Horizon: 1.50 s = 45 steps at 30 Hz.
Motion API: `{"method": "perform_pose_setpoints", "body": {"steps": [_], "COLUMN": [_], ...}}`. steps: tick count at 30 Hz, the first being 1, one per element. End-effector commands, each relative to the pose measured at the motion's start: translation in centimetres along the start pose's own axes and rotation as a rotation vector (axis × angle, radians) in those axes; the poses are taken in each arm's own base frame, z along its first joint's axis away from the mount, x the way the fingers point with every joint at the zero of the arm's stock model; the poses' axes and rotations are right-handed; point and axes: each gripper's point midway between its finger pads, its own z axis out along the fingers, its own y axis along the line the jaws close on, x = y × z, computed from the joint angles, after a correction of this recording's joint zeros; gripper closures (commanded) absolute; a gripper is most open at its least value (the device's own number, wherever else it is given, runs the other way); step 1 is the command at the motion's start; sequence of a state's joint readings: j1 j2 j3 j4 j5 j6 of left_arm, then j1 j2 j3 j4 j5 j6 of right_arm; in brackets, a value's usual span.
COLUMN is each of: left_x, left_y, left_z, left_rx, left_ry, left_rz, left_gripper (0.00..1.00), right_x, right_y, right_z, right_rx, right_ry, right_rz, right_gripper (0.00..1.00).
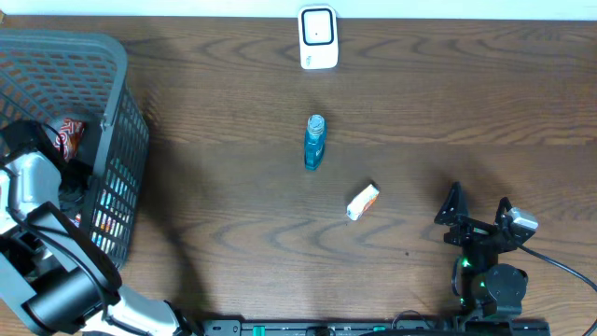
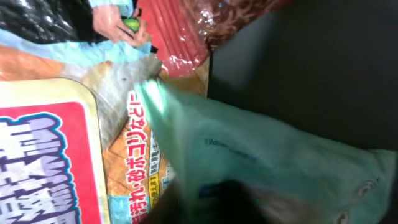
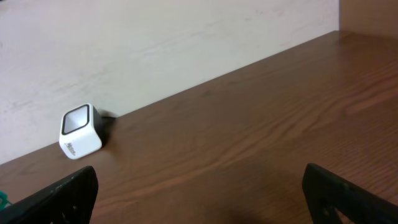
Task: Scan the item barcode
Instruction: 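Reach into the basket and grasp the light-blue wipes pack with the left gripper, then carry the wipes pack to the scanner and lay it on the table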
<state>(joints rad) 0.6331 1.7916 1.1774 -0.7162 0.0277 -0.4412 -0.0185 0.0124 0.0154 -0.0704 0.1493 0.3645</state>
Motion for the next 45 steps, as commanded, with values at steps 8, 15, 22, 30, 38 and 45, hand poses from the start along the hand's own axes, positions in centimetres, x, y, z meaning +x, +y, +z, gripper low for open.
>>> {"method": "perform_pose_setpoints", "body": {"steps": [8,15,22,30,38,45], "left_x": [-0.9,-3.7,-1.2,10.0,21.3,26.9], "left_y": [-1.0,-2.2,-1.6,-6.9,-9.6,-11.5], "left_z": [-3.5,-15.4,-26.5,-35.6,-28.7,-19.3], "left_rx": [0.074,0.246,0.499,1.01,0.958,0.803], "left_ry": [-0.052,-0.347,-0.558,-0.452,-0.133,0.063], "left_rz": [-0.007,-0.029,-0.173,0.174,0.619,0.748], "left_gripper": [0.93,0.93,0.93,0.93,0.93,0.93], "right_x": [0.0,0.0,0.0,0.0,0.0,0.0], "right_y": [-0.3,-0.3,-0.3,-0.3,-0.3,-0.3], "right_z": [0.0,0.0,0.0,0.0,0.0,0.0], "right_rx": [0.011,0.011,0.011,0.011,0.011,0.011], "right_ry": [-0.004,-0.004,-0.004,-0.004,-0.004,-0.004], "right_rz": [0.014,0.014,0.014,0.014,0.014,0.014], "right_gripper": [0.01,0.01,0.01,0.01,0.01,0.01]}}
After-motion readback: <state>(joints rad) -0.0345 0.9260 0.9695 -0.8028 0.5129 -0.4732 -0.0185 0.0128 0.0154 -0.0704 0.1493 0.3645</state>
